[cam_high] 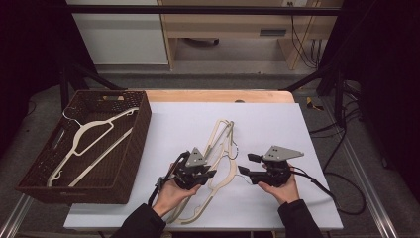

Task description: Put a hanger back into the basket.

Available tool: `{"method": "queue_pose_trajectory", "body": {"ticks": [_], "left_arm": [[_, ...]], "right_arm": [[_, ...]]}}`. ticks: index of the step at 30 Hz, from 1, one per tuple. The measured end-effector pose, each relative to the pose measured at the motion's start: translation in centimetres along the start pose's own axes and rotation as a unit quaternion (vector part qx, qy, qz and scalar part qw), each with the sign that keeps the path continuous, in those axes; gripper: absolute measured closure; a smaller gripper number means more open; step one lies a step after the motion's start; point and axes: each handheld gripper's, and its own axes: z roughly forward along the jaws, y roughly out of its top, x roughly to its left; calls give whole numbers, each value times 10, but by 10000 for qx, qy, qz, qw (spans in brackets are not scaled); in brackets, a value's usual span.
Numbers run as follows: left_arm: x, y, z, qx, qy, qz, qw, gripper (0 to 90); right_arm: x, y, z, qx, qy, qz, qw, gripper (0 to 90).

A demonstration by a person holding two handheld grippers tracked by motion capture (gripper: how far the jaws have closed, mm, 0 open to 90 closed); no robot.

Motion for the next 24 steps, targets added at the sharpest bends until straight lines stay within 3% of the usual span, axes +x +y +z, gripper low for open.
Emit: {"method": "queue_pose_trajectory", "body": {"ticks": [4,8,13,20,24], "left_arm": [[-2,0,0,21,-4,31,10000,781],[-3,-1,1,40,-3,55,10000,781],[-5,-3,1,65,-9,79,9999,781],[-7,-4,2,96,-19,92,9999,779],[-8,-4,3,117,-21,101,9999,778]], "right_arm": [[10,8,11,-160,247,-27,9996,486],[16,14,18,-220,343,-77,9991,542],[18,19,26,-313,477,-42,9984,677],[20,19,30,-228,618,-129,9977,877],[21,19,30,-184,604,-166,9979,883]]}}
